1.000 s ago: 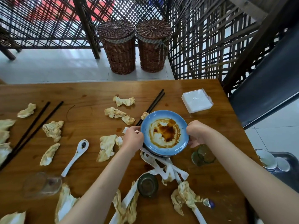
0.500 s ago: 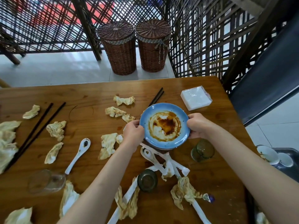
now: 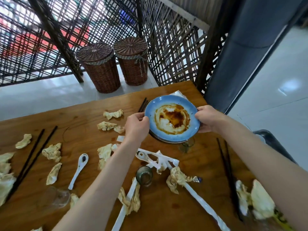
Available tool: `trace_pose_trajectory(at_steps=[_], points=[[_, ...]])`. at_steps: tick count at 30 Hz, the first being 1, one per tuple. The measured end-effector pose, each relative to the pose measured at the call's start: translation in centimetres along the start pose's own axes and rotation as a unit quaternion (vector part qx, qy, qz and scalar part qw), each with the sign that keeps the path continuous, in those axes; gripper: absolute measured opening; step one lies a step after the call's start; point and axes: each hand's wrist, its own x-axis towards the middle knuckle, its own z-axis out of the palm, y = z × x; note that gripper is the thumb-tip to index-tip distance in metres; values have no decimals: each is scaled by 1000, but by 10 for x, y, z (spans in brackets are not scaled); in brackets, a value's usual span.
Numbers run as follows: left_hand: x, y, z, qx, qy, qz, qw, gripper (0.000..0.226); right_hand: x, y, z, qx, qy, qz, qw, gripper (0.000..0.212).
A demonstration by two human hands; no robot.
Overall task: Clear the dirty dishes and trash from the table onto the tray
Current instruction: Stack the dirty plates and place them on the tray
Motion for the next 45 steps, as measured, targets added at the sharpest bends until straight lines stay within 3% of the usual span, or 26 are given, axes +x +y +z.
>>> trace_pose_trajectory(at_steps=[5, 10, 19, 33, 39, 45], points=[[-39, 24, 22, 18, -66, 49, 996, 24, -45, 21, -43, -4, 57, 11, 998, 20], [-77, 44, 62, 26, -125, 46, 991, 21, -77, 54, -94, 28, 101, 22, 994, 22], [-162, 54, 183, 28, -163, 69, 984, 26, -115, 140, -209, 45, 161, 52, 985, 19], [-250, 32, 395, -32, -169, 4, 985, 29, -96, 268, -386, 65, 141, 69, 985, 21], [-239, 16, 459, -21, -168, -33, 985, 16, -55, 296, -426, 41, 125, 76, 988, 15], [-198, 7, 521, 8, -153, -51, 987, 24, 9, 320, -456, 72, 83, 69, 992, 17]])
